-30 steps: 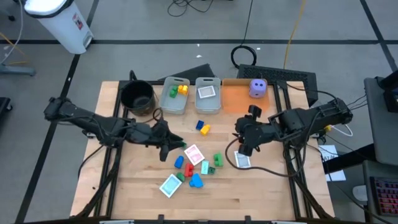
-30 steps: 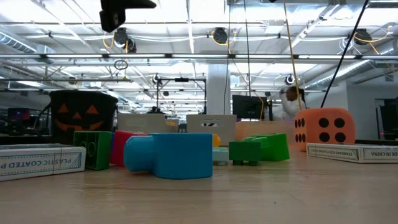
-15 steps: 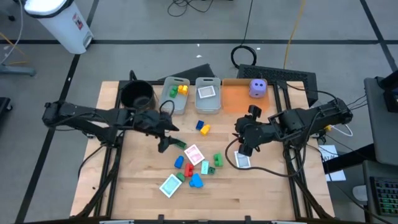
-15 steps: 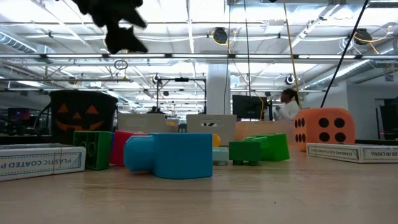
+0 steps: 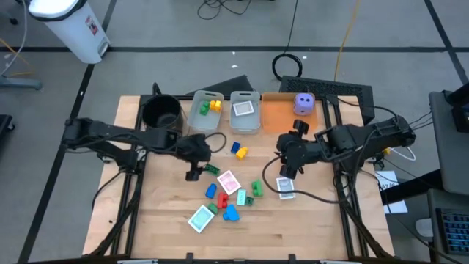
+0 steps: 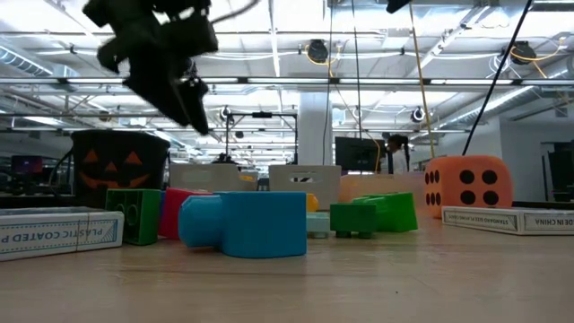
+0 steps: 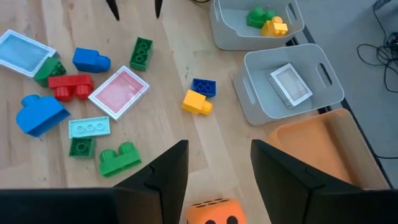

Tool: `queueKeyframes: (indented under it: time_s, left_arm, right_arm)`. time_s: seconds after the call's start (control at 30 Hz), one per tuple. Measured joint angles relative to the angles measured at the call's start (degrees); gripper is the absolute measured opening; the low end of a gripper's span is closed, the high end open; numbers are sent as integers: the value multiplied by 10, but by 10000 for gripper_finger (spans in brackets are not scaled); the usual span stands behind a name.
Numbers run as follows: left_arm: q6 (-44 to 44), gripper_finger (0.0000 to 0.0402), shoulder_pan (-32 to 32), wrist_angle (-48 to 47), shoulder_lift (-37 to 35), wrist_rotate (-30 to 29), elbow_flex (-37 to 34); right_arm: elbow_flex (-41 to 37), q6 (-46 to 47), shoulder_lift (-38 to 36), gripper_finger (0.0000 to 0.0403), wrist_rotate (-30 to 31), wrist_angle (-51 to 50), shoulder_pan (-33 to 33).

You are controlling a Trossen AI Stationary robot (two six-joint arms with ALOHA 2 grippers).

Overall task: Pick & Place Toys
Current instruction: Put the green game piece into the left gray bin

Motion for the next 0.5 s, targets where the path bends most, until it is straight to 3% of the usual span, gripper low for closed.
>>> queueKeyframes:
  time_s: [0.5]
  left_arm:
    - [116,261,7,3,110,30,0]
  right_arm:
    - [0,-13,0,167,0,-4,-1]
